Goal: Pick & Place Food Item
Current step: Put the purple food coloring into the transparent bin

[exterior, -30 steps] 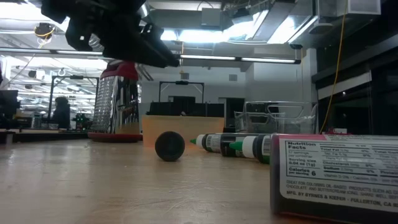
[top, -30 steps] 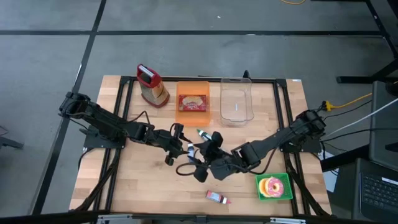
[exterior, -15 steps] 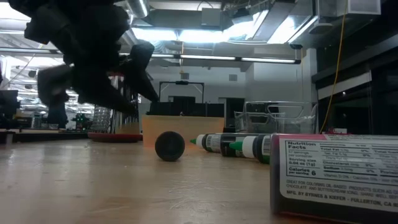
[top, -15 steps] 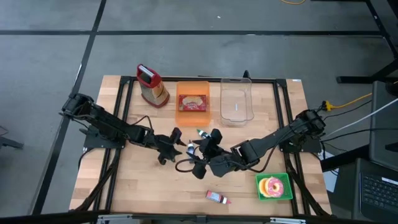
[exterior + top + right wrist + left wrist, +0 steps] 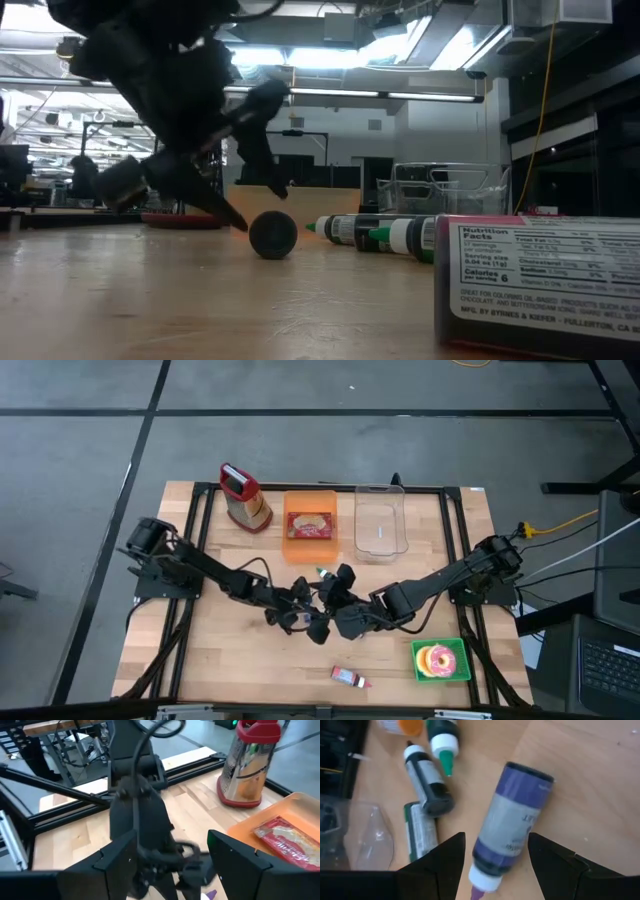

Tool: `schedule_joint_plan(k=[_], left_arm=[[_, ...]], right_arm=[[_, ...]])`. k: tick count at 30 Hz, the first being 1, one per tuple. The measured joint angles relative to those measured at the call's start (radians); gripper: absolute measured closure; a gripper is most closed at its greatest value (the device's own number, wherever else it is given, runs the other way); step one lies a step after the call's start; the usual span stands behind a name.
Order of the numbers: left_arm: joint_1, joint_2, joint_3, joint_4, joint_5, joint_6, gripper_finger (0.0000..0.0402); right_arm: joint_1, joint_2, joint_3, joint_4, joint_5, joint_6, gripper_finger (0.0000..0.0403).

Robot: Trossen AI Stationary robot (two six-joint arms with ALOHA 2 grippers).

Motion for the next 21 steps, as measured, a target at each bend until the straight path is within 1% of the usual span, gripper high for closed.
schedule_joint_plan(k=[7, 10, 12, 15, 20, 21], left_arm=[[-0.001, 0.127, 0.111, -0.127, -0.011, 0.039, 0.0190], [0.003, 0.166, 0.138, -0.131, -0.014, 0.032, 0.0190], [0.005, 0.171, 0.141, -0.122, -0.014, 0.014, 0.0194], [0.011, 0.156, 0.139, -0.099, -0.004, -0.034, 0.0227], [0.038, 0.107, 0.131, -0.129, 0.005, -0.122, 0.0321], [0.047, 0.099, 0.131, -0.128, 0.011, -0.134, 0.0328]], right_arm=[[0.001, 0.000, 0.000, -0.001, -0.034, -0.006, 0.0158], [0.001, 0.000, 0.000, -0.001, -0.034, -0.022, 0.0158], [0.001, 0.000, 0.000, -0.001, -0.034, -0.023, 0.0158], [0.002, 0.001, 0.000, -0.001, -0.034, -0.025, 0.0158], [0.007, 0.001, 0.000, 0.002, -0.034, -0.039, 0.0158], [0.007, 0.001, 0.000, 0.007, -0.034, -0.042, 0.0158]])
